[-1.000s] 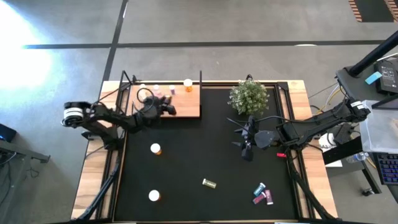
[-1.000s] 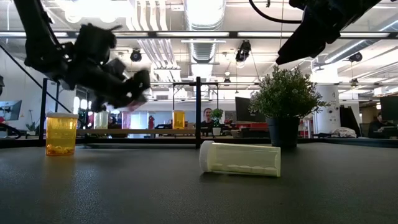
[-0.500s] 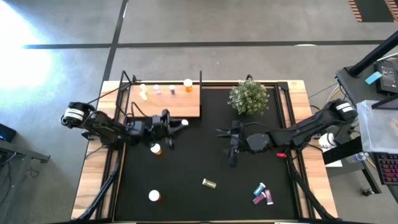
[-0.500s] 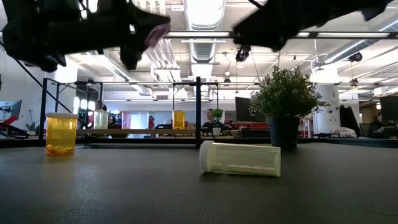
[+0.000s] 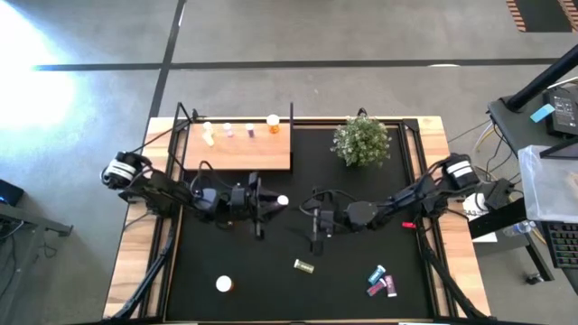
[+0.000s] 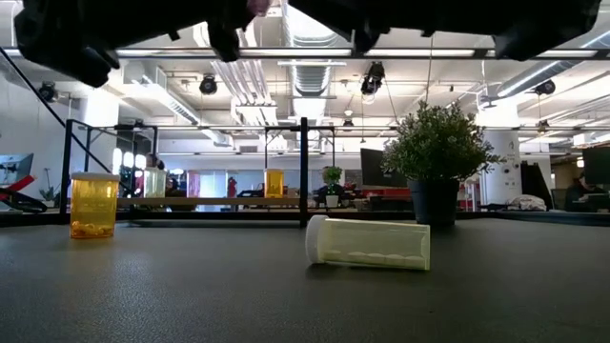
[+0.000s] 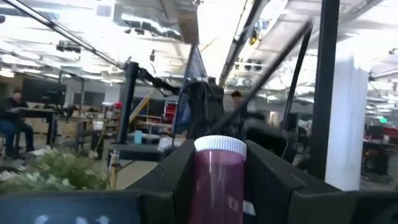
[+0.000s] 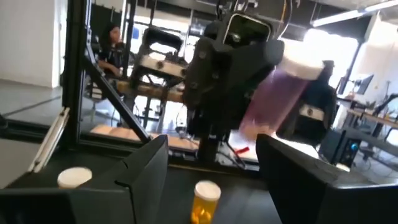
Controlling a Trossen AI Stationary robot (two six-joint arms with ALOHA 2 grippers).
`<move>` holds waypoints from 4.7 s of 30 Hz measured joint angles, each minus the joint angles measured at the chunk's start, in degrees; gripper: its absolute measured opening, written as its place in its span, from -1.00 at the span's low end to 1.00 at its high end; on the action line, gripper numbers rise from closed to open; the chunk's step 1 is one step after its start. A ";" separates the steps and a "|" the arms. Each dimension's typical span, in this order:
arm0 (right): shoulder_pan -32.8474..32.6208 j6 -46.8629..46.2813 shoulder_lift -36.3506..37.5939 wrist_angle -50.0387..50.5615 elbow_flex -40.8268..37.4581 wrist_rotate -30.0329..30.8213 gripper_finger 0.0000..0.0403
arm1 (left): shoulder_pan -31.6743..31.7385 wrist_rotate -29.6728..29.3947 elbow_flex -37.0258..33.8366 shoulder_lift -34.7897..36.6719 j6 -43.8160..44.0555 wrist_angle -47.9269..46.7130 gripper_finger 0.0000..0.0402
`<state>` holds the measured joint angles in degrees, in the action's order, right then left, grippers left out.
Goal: Pick and place medicine bottles onto shelf by color
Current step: Put the top pink medicine bottle on the shelf aligned with the other pink medicine bottle
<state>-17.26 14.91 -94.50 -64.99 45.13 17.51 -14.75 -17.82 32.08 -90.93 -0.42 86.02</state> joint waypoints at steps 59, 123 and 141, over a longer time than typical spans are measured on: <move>-3.62 17.71 9.76 44.74 11.15 -3.82 0.16 | -3.37 6.82 1.66 -1.82 27.09 -15.34 -0.47; -6.55 4.17 9.02 23.54 6.23 6.15 0.16 | -3.36 19.67 6.73 -0.79 -10.50 -2.62 -0.47; -4.03 4.66 1.96 19.23 13.27 1.58 0.16 | -3.34 20.08 6.65 -0.81 -13.54 -2.94 -0.47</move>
<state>-21.29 19.58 -92.54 -45.76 58.41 19.09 -18.09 2.26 38.73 -91.74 -13.96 83.08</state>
